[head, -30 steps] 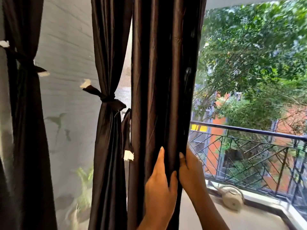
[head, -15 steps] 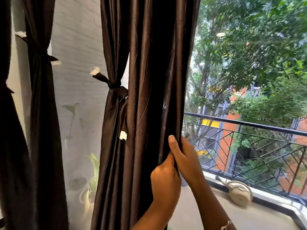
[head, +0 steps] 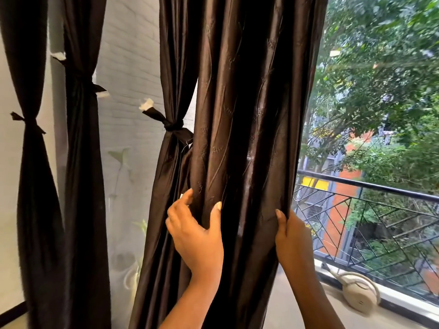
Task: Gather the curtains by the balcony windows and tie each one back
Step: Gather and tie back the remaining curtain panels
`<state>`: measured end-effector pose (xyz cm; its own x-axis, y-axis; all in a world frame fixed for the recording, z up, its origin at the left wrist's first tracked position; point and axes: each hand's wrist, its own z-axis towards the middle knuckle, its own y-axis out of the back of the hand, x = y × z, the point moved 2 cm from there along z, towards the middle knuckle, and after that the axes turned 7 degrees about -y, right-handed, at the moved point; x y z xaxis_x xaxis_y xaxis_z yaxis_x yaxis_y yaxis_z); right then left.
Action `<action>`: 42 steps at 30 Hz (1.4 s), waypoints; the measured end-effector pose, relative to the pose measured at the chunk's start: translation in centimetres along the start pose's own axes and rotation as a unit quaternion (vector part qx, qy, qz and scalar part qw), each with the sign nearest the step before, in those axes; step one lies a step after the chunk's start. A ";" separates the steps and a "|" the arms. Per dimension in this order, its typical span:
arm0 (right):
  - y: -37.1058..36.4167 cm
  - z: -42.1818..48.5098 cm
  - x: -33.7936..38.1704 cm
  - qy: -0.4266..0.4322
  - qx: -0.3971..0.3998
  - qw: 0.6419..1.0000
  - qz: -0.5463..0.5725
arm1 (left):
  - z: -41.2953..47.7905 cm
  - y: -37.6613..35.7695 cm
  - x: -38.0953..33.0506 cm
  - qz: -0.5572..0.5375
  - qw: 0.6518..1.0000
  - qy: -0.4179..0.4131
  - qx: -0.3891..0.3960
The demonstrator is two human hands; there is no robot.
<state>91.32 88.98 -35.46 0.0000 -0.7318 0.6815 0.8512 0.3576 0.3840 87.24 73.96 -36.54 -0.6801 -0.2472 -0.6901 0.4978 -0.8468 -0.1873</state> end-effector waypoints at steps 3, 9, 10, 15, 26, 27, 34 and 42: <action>-0.7 -0.1 0.2 -0.001 0.010 1.000 0.011 | -0.4 -0.5 0.5 0.031 0.998 -0.005 0.056; -2.3 -0.3 1.4 -0.001 0.072 0.995 0.076 | -3.1 -1.3 0.0 0.011 0.986 -0.062 0.156; -2.5 -0.3 1.6 -0.006 0.091 0.991 0.100 | -3.5 -1.5 -0.1 0.007 0.983 -0.065 0.170; -3.2 -1.0 2.4 -0.025 0.153 0.973 0.169 | -4.6 -2.1 -0.4 -0.031 0.974 -0.055 0.219; -2.1 0.5 -0.1 -0.049 0.055 0.997 -0.003 | 0.8 0.2 -0.8 0.009 0.979 -0.204 -0.012; -1.9 0.4 -0.1 -0.049 0.052 0.997 -0.006 | 1.7 0.2 -0.9 0.021 0.983 -0.184 -0.019; -1.5 0.4 -0.2 -0.043 0.044 0.998 -0.029 | 1.8 -0.9 0.3 0.094 0.986 -0.092 0.099; -1.4 0.1 0.0 -0.038 0.043 0.998 -0.020 | -0.4 -0.7 -0.4 0.123 0.948 -0.286 0.065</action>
<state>90.10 88.56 -35.97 -0.0750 -0.7015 0.7087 0.8019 0.3800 0.4610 87.36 74.86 -36.46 -0.7507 -0.6288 -0.2027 0.6343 -0.7718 0.0446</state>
